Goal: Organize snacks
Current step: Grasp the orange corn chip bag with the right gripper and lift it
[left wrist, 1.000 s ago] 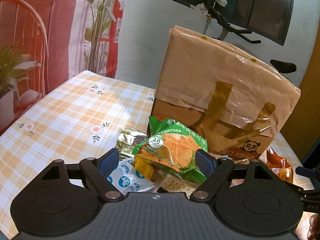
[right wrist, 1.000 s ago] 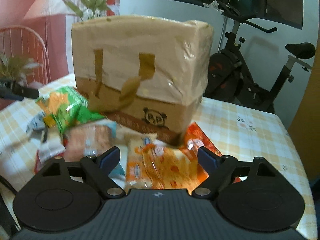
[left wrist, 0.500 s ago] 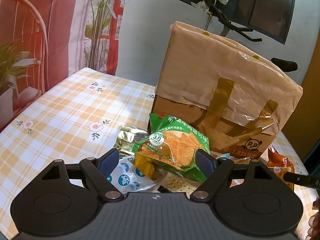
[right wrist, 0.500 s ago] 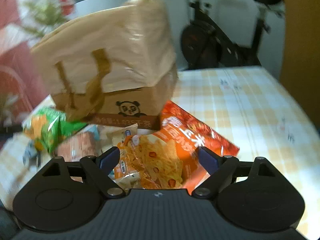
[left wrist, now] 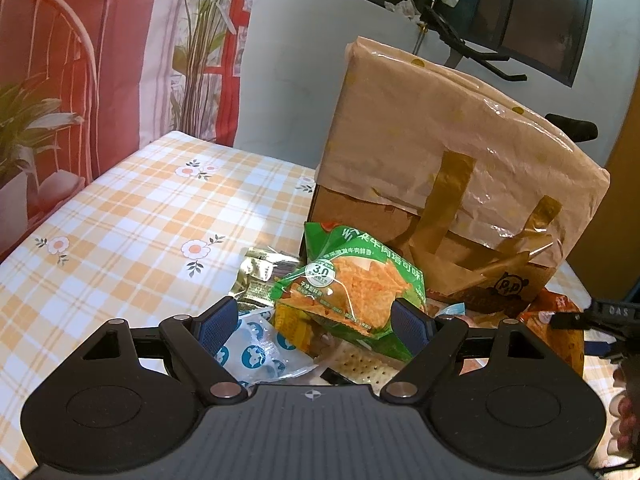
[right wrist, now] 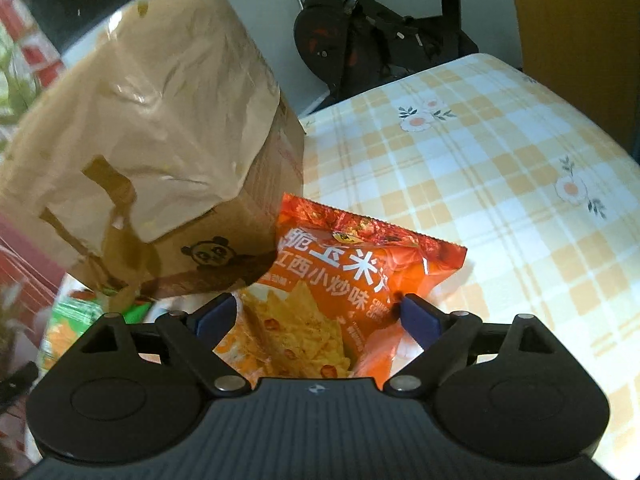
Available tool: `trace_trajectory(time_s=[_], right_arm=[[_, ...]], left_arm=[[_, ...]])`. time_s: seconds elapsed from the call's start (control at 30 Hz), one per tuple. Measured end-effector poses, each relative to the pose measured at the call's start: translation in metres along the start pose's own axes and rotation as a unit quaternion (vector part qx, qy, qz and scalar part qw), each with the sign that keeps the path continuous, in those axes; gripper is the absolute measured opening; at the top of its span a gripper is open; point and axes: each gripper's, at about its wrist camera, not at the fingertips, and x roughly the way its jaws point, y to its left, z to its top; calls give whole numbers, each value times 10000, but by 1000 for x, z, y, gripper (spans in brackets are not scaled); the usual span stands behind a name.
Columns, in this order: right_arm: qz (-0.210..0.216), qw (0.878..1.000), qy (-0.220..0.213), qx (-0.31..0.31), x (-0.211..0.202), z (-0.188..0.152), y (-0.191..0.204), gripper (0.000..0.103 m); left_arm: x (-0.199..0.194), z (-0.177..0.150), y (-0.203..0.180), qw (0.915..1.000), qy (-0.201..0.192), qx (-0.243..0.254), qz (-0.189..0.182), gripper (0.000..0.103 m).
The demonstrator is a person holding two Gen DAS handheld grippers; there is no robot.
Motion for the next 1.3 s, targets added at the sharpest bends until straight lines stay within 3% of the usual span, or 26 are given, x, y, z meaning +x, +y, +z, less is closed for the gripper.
trace_trajectory(time_s=[0.33,0.7,0.93,1.07,1.2,1.3], right_arm=[[114,9997,53,186,1,14,5,97],[-221,9953,54,939,17,30,-4,97],[-733,9972,-20,146,28,30,13,99],[-1407,9885,82,-546,37,15,19,99],[-1347,9899,123,-433,39,0,5,99],[-1333,9878,46,-800,37,-8,8,98]], left_arm=[[4,-1,2,10000,42,-48,23,85],[4,-2,4,10000,45,-66,41,85],[4,-2,5,9999,50,-79,48,85],[4,-3,5,9999,61,-81,52,85],[5,-4,4,9999,95,-63,45,85],[6,-4,4,9999,105,-49,52,85]])
